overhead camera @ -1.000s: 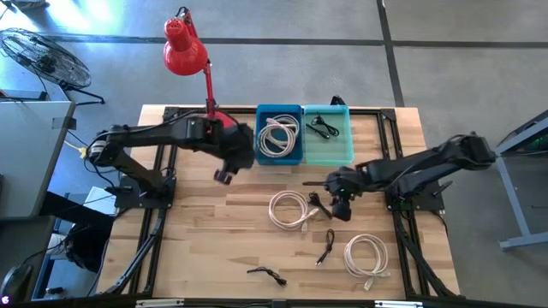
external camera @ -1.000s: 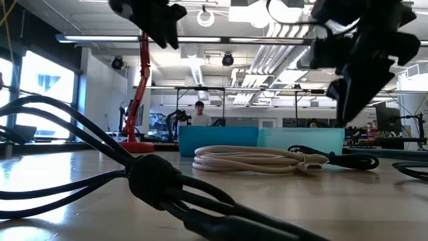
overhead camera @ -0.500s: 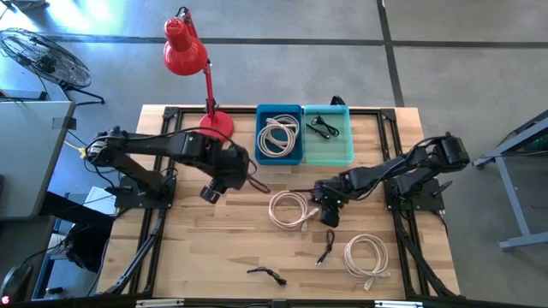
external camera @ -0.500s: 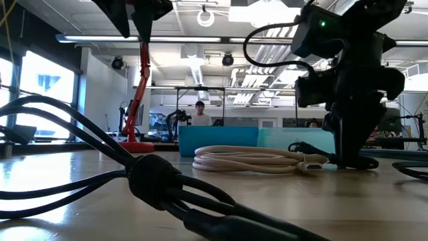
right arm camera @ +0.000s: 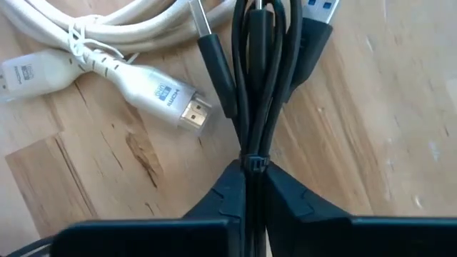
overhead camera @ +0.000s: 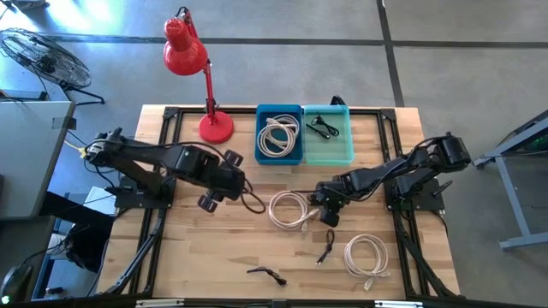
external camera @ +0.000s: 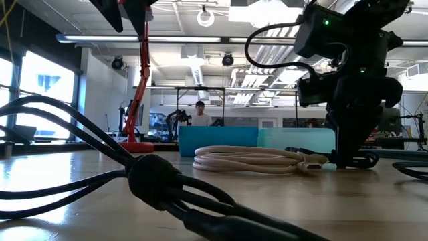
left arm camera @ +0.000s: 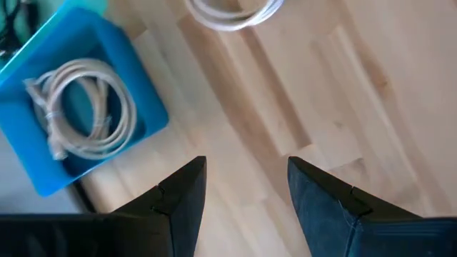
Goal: Pick & Place USB Port
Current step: Put the black charger cable into the green bin
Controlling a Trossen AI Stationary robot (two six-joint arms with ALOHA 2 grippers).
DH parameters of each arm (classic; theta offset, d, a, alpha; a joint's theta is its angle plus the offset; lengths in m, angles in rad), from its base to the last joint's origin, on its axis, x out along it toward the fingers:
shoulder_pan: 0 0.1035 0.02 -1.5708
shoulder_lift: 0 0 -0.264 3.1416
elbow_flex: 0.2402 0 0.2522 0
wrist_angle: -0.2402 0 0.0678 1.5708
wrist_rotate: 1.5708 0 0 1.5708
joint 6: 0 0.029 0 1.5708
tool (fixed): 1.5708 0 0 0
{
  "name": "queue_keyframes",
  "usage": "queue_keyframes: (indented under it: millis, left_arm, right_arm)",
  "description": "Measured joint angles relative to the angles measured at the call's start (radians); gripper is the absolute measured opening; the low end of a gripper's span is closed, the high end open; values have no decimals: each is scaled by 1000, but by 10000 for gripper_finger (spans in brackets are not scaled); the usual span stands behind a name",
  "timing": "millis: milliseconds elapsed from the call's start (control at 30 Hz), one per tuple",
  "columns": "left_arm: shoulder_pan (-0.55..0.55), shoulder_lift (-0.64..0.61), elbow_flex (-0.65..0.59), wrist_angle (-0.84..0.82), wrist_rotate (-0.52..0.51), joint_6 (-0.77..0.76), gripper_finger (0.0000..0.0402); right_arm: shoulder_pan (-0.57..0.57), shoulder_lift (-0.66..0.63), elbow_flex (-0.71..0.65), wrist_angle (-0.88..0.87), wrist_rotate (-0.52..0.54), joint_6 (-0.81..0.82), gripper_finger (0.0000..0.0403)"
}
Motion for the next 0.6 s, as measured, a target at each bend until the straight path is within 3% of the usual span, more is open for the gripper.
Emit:
queue_keyframes:
  millis: [100,267,367,600]
  left_arm:
    - [-23,0,0,-48,-62,-32,191]
    - [-65,0,0,-278,-99,-176,191]
    - [-97,-13,-14,-263,-131,-227,191]
    - [-160,-21,-14,-276,-178,-222,191]
  right_arm:
    - [0,-9,-1,-3,5,0,20]
    - [3,-72,-6,-31,50,-8,16]
    - [2,-141,9,-84,69,-11,16]
    - [3,-302,140,-294,230,-65,16]
